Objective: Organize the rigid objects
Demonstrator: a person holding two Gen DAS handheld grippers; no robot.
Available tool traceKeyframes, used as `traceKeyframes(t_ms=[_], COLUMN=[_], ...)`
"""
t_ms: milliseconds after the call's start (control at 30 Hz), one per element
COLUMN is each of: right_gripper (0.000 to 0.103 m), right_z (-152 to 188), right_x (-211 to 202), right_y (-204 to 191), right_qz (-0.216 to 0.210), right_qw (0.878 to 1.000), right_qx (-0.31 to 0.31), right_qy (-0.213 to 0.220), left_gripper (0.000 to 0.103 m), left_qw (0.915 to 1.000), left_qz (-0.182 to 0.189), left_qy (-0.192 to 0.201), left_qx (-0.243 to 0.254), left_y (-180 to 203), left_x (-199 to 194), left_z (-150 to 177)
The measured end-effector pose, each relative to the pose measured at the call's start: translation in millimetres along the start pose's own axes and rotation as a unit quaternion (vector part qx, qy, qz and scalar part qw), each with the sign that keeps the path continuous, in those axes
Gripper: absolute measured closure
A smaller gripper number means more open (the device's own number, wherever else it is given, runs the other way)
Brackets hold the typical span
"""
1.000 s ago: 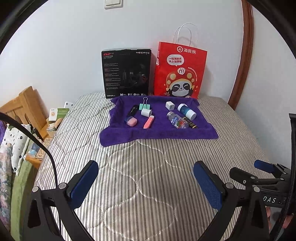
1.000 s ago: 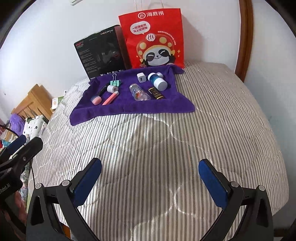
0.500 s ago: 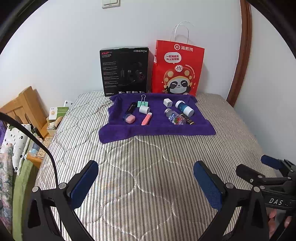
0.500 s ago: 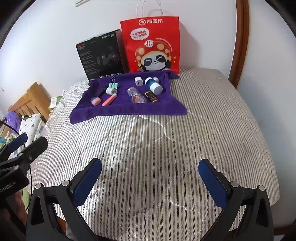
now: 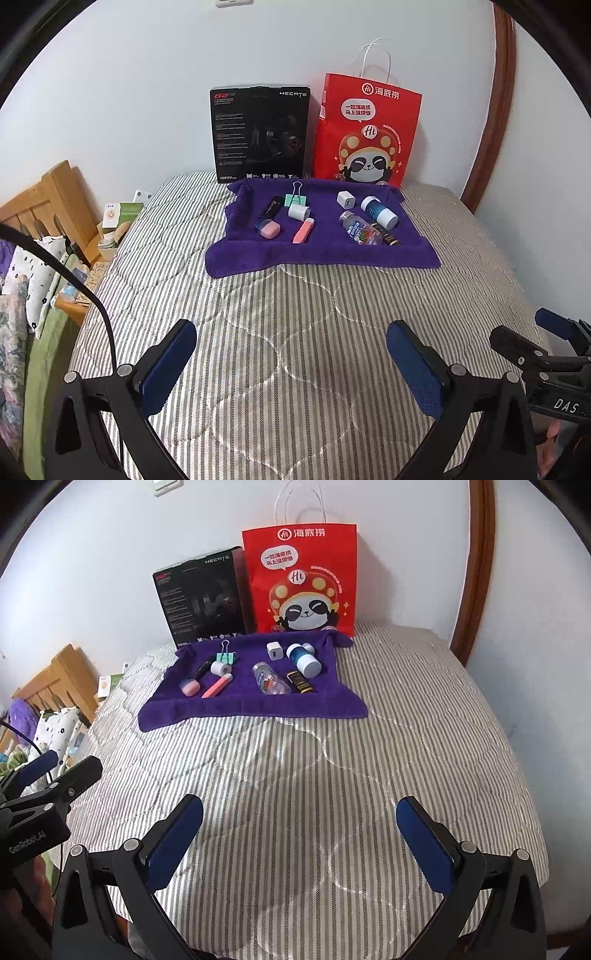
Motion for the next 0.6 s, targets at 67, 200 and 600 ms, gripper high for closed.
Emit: traceKeyframes(t_ms=[67,200,600], right_gripper=[0.000,0.000,0.000], right_z=[-1,-3,-9], right_x=[0,2,8], right_y=[-1,-2,-6], right_qz=[0.001,0.002,0.006], right_qw=[1.000,1.000,1.000], right_qx=[-0.002,-0.003,-0.008], right_qy=[0.000,-0.001,-0.004], left_gripper=[0.000,0.000,0.000], left_qw=[1.0000,1.0000,0.9999], left_qz=[-0.004,-0.007,-0.006], left_qy=[-0.001,-0.003,-0.009], left_qx=[0.001,0.000,0.003], left_y=[-1,-2,-2], left_x=[1,5,15], left_z=[0,-2,-6])
Point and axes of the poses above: each gripper's, at about its wrist camera, not at the fingertips, and x roughly the way its jaws point, y to its right, z to its underside, the point moved 7 cm from there along x, roughly the way its jaws point, and after that the axes turned 10 degrees about -z, right-handed, at the moved point
